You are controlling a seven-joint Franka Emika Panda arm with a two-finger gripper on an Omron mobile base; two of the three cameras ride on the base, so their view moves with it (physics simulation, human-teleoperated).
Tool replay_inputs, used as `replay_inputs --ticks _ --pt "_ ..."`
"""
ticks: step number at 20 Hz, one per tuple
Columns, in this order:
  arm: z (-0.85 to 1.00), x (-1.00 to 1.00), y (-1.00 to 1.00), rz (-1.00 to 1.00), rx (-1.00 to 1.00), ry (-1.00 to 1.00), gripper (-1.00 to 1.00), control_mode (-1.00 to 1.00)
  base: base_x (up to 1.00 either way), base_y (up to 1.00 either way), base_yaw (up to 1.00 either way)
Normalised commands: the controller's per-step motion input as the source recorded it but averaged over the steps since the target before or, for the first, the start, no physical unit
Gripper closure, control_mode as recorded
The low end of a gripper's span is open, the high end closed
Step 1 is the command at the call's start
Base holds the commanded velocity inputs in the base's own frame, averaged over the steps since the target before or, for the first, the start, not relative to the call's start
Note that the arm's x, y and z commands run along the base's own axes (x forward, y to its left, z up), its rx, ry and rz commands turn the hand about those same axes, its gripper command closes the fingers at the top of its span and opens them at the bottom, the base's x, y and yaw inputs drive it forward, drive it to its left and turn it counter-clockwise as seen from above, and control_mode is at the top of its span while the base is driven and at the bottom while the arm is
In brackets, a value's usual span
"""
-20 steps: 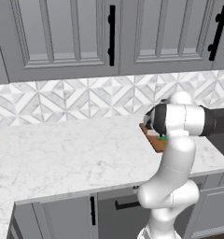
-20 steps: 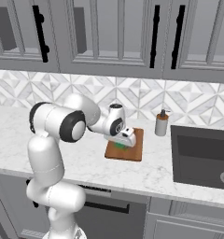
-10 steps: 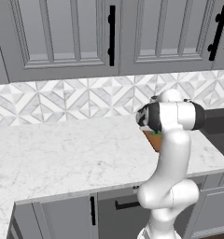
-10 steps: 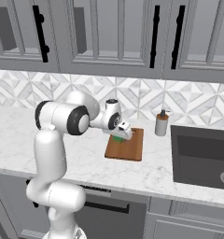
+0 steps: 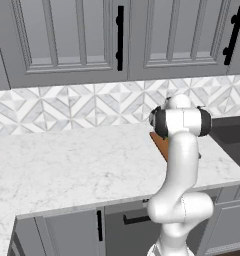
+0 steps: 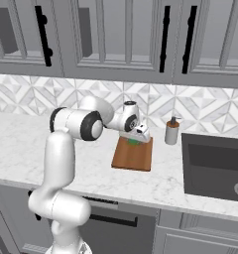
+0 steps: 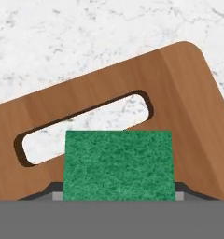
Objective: Pick up the sponge from the counter and clean the cutting board by briefly scrubbing or pressing down on the cutting board. Once finished, release the sponge.
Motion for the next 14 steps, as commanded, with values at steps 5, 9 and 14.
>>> replay_inputs --ticks 5,9,14 --pt "-0.32 -0.31 -0.48 0.0 0.0 0.0 1.0 -1.0 0.0 0.0 0.0" --pt "-0.48 -0.9 -0.02 0.02 0.0 0.0 1.0 -1.0 0.0 0.0 0.0" --pt "-0.27 -1.0 -0.01 0.04 0.0 0.0 1.0 -1.0 0.0 0.0 0.0"
